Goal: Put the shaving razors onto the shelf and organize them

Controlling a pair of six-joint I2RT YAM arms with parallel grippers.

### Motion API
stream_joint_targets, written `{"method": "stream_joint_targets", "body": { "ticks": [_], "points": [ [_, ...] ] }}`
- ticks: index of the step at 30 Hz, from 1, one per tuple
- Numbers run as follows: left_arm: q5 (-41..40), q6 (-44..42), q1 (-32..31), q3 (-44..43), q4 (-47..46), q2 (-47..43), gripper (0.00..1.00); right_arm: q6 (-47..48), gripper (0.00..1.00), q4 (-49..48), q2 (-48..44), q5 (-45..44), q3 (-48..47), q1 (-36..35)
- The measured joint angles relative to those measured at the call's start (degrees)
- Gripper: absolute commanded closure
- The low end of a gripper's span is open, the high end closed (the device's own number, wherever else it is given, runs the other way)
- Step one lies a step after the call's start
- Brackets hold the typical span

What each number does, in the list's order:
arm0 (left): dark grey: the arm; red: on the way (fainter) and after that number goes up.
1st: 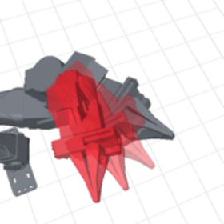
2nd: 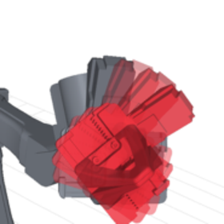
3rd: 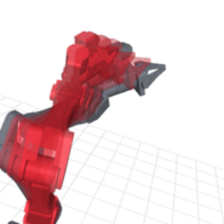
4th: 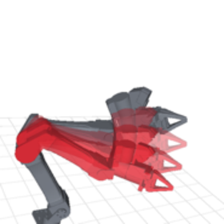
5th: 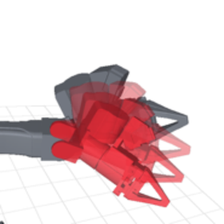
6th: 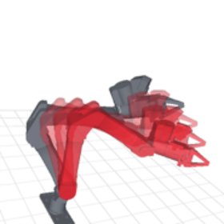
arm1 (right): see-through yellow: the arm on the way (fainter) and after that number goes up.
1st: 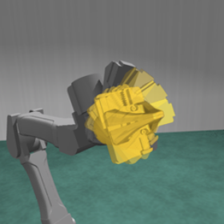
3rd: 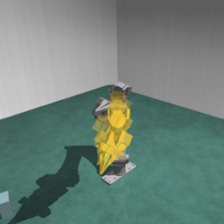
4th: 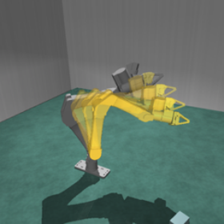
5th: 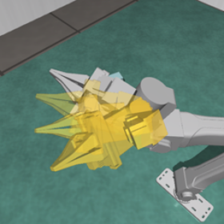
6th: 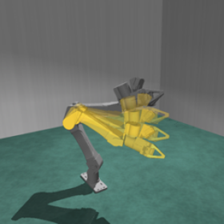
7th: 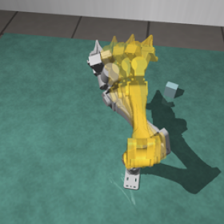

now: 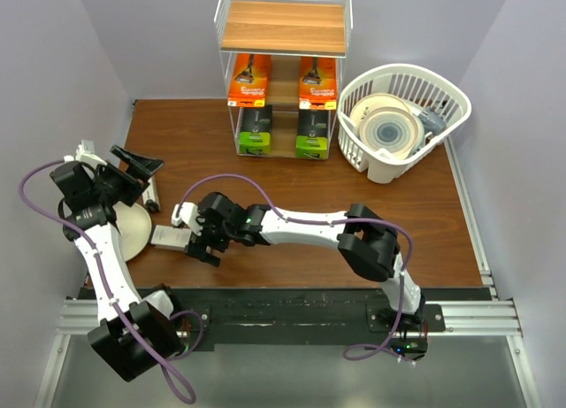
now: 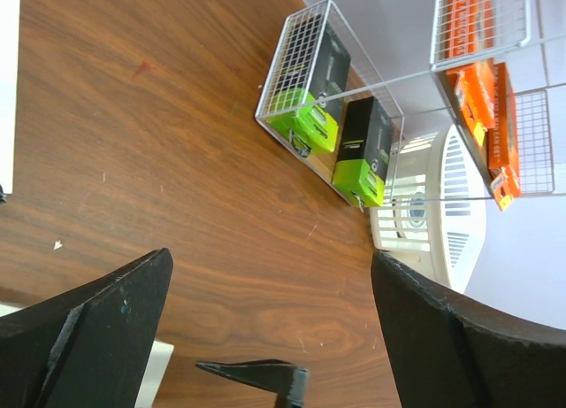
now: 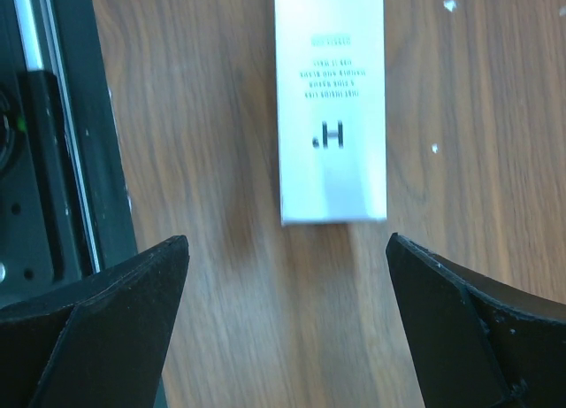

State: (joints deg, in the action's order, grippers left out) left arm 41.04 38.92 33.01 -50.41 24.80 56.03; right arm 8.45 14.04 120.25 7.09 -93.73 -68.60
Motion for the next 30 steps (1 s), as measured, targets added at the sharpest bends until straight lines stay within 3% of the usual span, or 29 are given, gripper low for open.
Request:
{"method": "stream_joint_targets", "body": {
  "ticks": [9,12,17,19,24,28,30],
  "points": [
    [1.33,2.54,1.90,0.72,-2.01,-2.10,0.00,-0.42,0.01,-0.37,7.41,-0.55,-5.46,0.02],
    [1.84,3.08,2.45,1.22,-2.93,-2.34,0.00,-0.48,0.06,-0.33,9.40,-0.55,-5.92,0.02],
    [2.47,4.24,3.19,2.95,-4.00,-3.06,0.00,-0.39,0.31,-0.17,10.73,-0.13,-5.92,0.02],
    [2.75,5.03,3.37,3.74,-4.48,-3.21,0.00,-0.48,0.33,-0.15,10.73,0.09,-5.92,0.02],
    [3.74,6.93,3.69,5.42,-6.08,-3.21,0.00,-0.44,0.14,-0.17,10.73,1.20,-5.95,0.02],
    [4.28,8.37,3.74,6.19,-7.85,-3.13,0.01,-0.24,0.13,0.04,10.88,1.29,-6.64,0.02],
    [4.57,8.70,3.74,6.27,-8.11,-2.99,0.01,-0.24,0.18,0.07,11.45,1.29,-8.02,0.02]
  ]
}}
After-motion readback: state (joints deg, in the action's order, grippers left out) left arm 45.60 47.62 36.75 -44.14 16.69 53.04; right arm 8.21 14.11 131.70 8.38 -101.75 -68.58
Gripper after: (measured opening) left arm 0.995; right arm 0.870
